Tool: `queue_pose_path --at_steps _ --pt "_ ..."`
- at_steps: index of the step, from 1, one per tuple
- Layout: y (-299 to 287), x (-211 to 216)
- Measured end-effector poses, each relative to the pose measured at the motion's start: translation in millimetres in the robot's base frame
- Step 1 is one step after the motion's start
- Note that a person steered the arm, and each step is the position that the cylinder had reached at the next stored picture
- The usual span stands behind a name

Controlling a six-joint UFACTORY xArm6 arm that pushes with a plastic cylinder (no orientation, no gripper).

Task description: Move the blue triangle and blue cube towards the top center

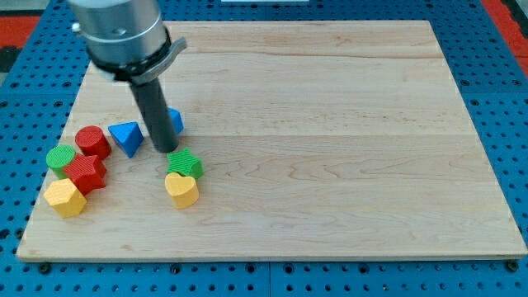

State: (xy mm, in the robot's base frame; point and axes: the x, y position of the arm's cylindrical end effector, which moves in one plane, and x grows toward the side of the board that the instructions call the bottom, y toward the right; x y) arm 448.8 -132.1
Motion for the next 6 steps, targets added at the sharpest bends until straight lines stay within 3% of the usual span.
queue_pose_path --at_steps 1,4,6 --pt "12.6 23.0" --pt "-58.2 56.6" --pt "-46.8 -7.6"
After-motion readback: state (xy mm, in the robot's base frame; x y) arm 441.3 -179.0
